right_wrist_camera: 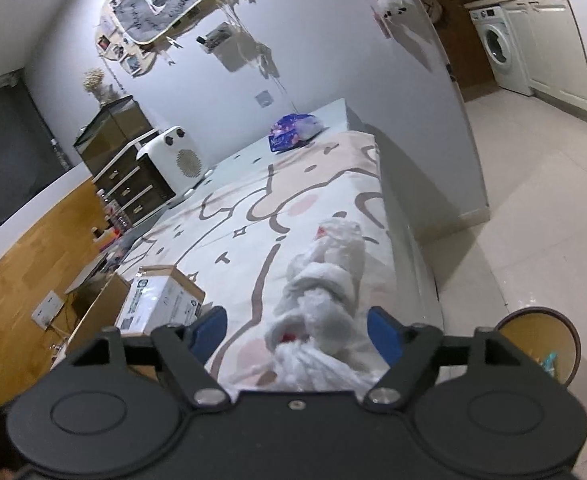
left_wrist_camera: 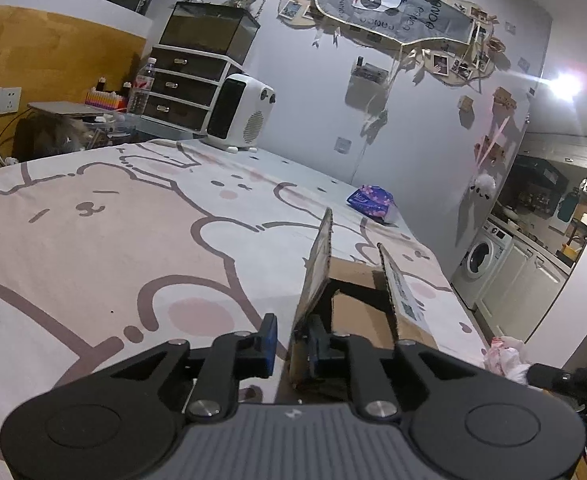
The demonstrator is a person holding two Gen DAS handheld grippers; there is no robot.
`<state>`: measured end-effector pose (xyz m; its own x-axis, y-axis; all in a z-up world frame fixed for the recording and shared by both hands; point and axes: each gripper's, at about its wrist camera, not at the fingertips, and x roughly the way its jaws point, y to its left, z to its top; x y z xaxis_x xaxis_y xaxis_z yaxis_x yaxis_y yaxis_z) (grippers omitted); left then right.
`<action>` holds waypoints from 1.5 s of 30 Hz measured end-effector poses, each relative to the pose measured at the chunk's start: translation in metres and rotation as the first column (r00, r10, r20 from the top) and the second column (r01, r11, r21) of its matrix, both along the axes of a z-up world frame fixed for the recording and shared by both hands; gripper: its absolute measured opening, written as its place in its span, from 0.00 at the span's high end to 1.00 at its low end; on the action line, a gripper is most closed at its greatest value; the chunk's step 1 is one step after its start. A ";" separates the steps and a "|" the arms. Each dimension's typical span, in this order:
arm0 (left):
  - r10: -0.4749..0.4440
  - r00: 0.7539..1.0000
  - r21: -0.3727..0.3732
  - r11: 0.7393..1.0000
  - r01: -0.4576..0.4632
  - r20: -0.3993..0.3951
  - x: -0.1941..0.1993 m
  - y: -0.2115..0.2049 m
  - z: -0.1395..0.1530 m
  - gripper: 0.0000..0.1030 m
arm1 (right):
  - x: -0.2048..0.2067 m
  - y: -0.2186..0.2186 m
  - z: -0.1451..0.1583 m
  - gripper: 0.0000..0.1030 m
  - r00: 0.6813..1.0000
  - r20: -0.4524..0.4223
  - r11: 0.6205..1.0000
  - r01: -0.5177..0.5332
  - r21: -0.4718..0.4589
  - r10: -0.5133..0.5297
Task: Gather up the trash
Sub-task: 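Carry the cardboard box and white bag over the yellow wastebasket with both tools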
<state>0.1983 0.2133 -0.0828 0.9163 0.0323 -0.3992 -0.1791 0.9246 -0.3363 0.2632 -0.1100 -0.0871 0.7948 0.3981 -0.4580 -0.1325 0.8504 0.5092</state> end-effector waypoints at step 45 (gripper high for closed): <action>-0.044 0.993 0.076 0.996 0.036 0.108 -0.064 -0.076 0.033 0.94 | -0.078 -0.017 0.013 0.49 0.971 0.173 0.980 -0.143 -0.139 0.166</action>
